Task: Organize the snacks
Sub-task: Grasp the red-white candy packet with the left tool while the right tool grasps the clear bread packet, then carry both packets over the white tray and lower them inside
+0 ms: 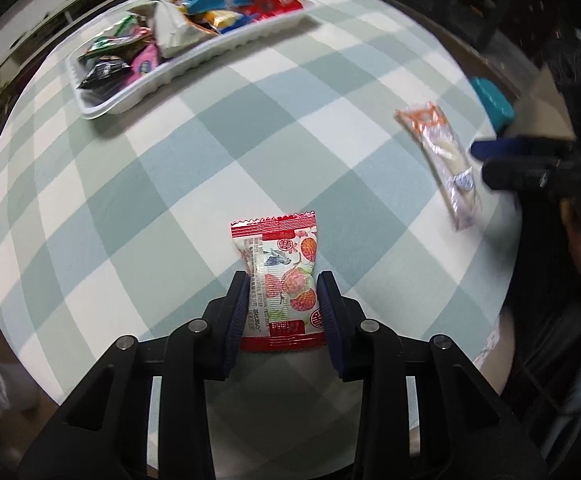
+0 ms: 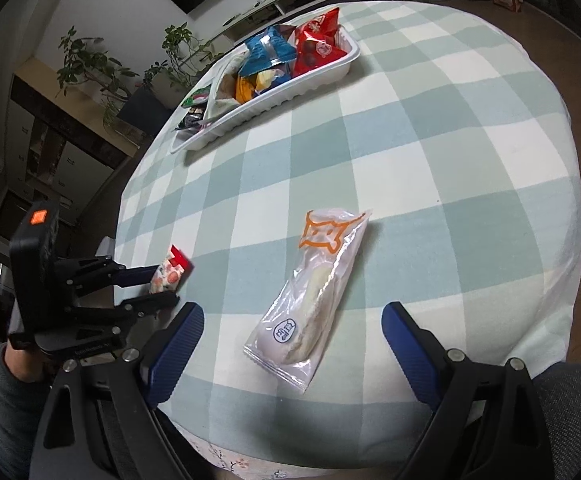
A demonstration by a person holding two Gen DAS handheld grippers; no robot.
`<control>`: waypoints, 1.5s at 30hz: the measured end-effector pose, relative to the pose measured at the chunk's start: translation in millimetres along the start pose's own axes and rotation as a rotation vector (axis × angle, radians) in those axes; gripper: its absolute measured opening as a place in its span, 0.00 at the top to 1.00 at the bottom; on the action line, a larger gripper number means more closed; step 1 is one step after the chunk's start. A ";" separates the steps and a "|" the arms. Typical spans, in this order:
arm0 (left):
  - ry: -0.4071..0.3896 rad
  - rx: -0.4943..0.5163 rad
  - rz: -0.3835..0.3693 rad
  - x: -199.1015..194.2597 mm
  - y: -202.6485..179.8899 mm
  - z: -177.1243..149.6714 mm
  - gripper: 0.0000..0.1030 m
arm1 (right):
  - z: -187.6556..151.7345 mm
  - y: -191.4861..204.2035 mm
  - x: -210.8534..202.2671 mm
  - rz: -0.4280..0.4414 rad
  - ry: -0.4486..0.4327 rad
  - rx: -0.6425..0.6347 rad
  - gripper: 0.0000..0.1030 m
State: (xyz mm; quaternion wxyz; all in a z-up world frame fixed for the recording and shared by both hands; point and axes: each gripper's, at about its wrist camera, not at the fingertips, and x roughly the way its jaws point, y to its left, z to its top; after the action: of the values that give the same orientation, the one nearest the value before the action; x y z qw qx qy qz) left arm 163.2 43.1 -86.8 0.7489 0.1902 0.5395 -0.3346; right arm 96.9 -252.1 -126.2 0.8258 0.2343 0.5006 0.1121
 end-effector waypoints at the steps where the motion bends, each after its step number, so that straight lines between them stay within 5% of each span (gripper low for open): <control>1: -0.020 -0.028 -0.019 -4.4 2.7 -3.6 0.69 | -0.4 0.8 0.8 -0.002 0.001 -0.005 0.12; 8: -0.158 -0.143 -0.128 -36.2 -2.3 -24.8 0.69 | -0.4 11.1 9.8 -0.088 -0.008 -0.074 0.22; 16: -0.280 -0.255 -0.142 -54.8 -15.6 -29.3 0.69 | 0.2 32.0 26.3 -0.243 -0.025 -0.205 0.27; 25: -0.322 -0.321 -0.177 -49.3 -20.9 -42.5 0.69 | -11.3 42.9 28.0 -0.361 -0.036 -0.353 0.62; 30: -0.349 -0.331 -0.195 -52.0 -24.2 -44.5 0.69 | -12.4 44.3 26.5 -0.356 -0.038 -0.370 0.74; 45: -0.383 -0.367 -0.204 -59.4 -17.1 -45.1 0.69 | 11.6 15.0 -20.1 -0.144 -0.117 -0.163 0.76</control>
State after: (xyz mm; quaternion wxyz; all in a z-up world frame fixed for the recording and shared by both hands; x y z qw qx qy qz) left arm 108.9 77.8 -45.5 0.8217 -0.0704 0.4558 -0.3348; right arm 98.3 -250.8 -98.7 0.8759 0.1358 0.4562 0.0788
